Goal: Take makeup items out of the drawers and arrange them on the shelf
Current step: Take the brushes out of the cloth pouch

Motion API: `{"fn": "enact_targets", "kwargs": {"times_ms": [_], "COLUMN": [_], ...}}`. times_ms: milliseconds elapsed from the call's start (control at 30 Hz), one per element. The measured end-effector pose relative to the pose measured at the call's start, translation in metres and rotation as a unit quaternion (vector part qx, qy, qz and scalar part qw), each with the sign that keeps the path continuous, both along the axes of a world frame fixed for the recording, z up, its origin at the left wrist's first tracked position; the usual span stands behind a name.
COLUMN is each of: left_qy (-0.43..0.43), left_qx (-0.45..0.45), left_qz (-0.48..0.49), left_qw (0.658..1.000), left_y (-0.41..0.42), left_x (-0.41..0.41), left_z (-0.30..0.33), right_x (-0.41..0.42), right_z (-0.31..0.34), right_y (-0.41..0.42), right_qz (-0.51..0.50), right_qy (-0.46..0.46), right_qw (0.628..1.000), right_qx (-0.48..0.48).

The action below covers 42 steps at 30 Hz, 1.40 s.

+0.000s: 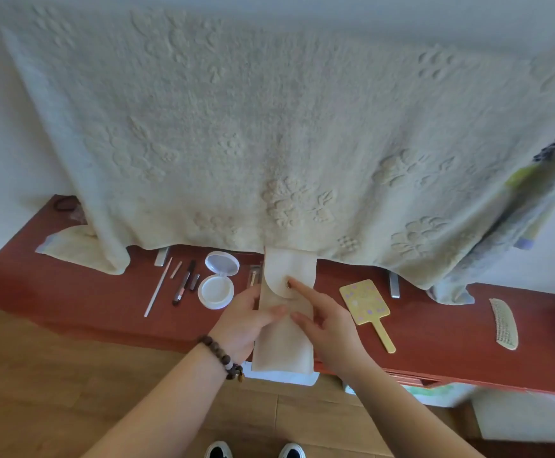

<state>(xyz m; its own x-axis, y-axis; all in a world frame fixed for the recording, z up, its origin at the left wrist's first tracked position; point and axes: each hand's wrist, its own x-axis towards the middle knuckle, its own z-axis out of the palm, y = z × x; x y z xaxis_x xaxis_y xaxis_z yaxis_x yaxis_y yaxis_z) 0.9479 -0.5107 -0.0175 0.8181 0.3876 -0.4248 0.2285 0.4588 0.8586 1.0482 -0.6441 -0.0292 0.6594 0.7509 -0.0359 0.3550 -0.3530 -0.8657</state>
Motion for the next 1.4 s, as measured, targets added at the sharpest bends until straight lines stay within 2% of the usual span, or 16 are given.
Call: {"fn": "enact_targets", "kwargs": {"times_ms": [200,267,367,533,633,733,833,933,1000,1200,1267,1333,1400], "left_qy": [0.09,0.137,0.185,0.203,0.195,0.185,0.181,0.182,0.179,0.15,0.145,0.141,0.136], "left_qx": [0.22,0.311,0.45,0.559,0.587,0.598,0.598,0.595,0.594,0.602,0.608,0.616,0.619], "left_qz": [-0.026,-0.043,-0.082,-0.123,-0.117,-0.11,-0.11,-0.112,-0.117,-0.143,-0.154,-0.166,-0.18], "left_qw": [0.971,0.94,0.87,0.794,0.777,0.772,0.773,0.775,0.775,0.771,0.765,0.757,0.752], "left_y": [0.005,0.009,0.015,0.022,0.025,0.029,0.034,0.037,0.037,0.029,0.026,0.023,0.019], "left_x": [0.012,0.009,-0.001,-0.006,-0.005,-0.005,-0.005,-0.004,-0.002,0.01,0.015,0.019,0.023], "left_z": [-0.02,-0.031,-0.043,-0.055,-0.058,-0.059,-0.06,-0.061,-0.062,-0.063,-0.063,-0.063,-0.062], "right_x": [0.02,0.029,0.04,0.047,0.047,0.038,0.023,0.008,0.006,0.021,0.027,0.036,0.048], "right_z": [-0.023,-0.034,-0.05,-0.069,-0.077,-0.083,-0.088,-0.094,-0.099,-0.097,-0.094,-0.091,-0.089], "right_y": [0.006,0.009,0.015,0.027,0.03,0.025,0.017,0.015,0.019,0.031,0.018,-0.006,-0.034], "right_qz": [-0.078,-0.109,-0.124,-0.108,-0.099,-0.088,0.001,0.084,0.1,0.097,0.068,-0.027,-0.133], "right_qy": [0.128,0.141,0.129,0.083,0.033,-0.098,-0.186,-0.204,-0.201,-0.187,-0.185,-0.179,-0.15], "right_qw": [0.989,0.984,0.983,0.98,0.976,0.957,0.934,0.907,0.894,0.901,0.915,0.932,0.933], "right_qx": [0.008,-0.004,-0.048,-0.145,-0.19,-0.258,-0.306,-0.359,-0.389,-0.379,-0.351,-0.313,-0.3]}}
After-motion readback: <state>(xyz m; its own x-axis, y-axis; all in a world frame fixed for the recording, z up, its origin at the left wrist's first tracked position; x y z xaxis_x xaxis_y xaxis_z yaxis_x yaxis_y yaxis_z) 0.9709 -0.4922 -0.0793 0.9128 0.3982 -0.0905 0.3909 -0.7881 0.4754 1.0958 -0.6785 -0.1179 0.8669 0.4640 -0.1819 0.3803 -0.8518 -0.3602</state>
